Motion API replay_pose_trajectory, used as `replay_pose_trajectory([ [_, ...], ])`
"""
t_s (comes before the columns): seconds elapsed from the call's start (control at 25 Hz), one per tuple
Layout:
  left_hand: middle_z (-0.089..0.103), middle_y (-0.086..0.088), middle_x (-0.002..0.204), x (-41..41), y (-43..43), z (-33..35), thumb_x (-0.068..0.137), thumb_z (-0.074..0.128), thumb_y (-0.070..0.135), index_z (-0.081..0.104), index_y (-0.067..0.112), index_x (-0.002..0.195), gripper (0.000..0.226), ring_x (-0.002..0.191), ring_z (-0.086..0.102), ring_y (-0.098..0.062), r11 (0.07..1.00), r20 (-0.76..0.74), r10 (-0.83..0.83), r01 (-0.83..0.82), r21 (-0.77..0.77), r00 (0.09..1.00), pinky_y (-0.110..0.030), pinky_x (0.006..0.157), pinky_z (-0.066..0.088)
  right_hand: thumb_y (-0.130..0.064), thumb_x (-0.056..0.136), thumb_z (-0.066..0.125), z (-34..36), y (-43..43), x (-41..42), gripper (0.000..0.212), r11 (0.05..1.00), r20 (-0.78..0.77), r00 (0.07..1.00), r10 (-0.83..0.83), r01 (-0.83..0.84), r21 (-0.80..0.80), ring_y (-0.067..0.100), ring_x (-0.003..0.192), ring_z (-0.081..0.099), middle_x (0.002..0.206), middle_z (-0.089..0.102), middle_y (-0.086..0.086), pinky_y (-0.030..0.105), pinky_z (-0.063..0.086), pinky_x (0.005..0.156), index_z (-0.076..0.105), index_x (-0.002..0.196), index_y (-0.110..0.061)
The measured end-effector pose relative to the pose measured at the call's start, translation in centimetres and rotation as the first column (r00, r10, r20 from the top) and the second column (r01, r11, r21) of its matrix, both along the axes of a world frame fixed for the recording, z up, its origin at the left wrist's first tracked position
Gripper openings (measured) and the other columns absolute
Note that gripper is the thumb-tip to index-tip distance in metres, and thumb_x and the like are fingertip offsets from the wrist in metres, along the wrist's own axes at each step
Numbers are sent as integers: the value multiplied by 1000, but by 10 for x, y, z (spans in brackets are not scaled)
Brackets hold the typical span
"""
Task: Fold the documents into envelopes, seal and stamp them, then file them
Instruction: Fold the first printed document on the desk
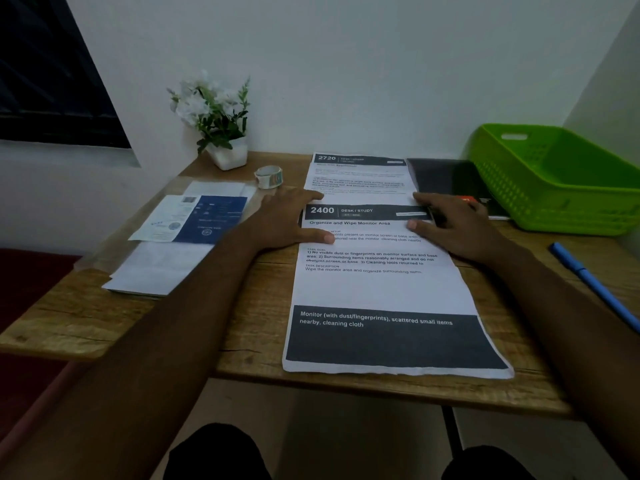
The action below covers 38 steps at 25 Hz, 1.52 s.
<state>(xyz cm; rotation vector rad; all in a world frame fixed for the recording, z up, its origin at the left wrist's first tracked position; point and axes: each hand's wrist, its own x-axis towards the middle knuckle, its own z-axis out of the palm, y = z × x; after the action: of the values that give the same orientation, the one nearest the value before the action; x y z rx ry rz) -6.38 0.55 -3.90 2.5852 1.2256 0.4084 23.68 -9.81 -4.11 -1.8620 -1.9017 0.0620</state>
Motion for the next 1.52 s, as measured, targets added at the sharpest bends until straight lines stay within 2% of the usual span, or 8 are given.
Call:
replay_pose_trajectory([
  [0.32,46,1,141,0,-6,2,53,51,84,38,25,139,105,128,41,-17,999,76,-37,38,-7,996,-49,108,29,-67,80,44,0,-3,-3,61,998,126,992,-21,13,62,12,131,41,137,54,-8,54,10,112,50,131,-35],
  [0.52,51,1,136,-1,-11,4,56,65,74,35,25,140,102,124,44,-17,999,150,-31,32,-5,988,-49,108,29,-58,83,60,5,-7,-9,59,987,124,992,-8,-12,157,16,124,47,123,63,-5,48,16,109,47,135,-32],
  [0.76,49,9,125,-1,-17,12,59,84,43,31,24,141,100,105,47,-3,998,373,-40,55,-30,927,-5,80,35,-51,74,73,10,-9,-9,61,972,21,1000,-9,4,237,11,105,57,115,66,-6,41,24,99,52,128,-36],
  [0.84,51,11,122,-2,-17,11,59,86,38,31,23,141,99,98,49,0,996,418,-52,77,-43,907,1,71,36,-53,71,74,11,-11,-8,61,972,12,1000,-27,24,233,11,101,58,113,67,-7,40,25,96,53,126,-38],
  [1.0,54,8,96,-2,-17,8,61,86,29,30,22,142,98,75,50,-1,993,424,-1,50,-104,905,-1,62,38,-56,67,74,13,-13,-5,58,975,-21,999,-27,31,219,9,99,59,109,69,-9,38,26,94,58,121,-39],
  [1.16,66,-7,95,-3,-18,8,59,88,16,35,24,138,96,63,51,1,982,522,35,68,-177,852,-11,59,45,-51,67,77,10,-14,-4,54,980,-58,998,-10,21,199,12,101,59,109,70,-6,39,26,100,62,117,-37],
  [1.32,67,2,94,-3,-20,11,65,84,11,59,15,120,61,68,55,-5,987,477,33,47,-155,878,-7,57,43,-48,62,80,10,-17,-4,53,985,-247,964,94,-54,163,11,101,64,110,68,-12,48,44,100,68,112,-32],
  [1.52,68,-2,88,-4,-22,14,72,77,3,72,9,89,19,73,58,4,993,412,-22,68,-98,911,-3,61,41,-13,70,84,15,-22,-4,32,975,-381,898,220,-210,68,-3,85,67,93,73,-19,17,50,78,74,96,-28],
])
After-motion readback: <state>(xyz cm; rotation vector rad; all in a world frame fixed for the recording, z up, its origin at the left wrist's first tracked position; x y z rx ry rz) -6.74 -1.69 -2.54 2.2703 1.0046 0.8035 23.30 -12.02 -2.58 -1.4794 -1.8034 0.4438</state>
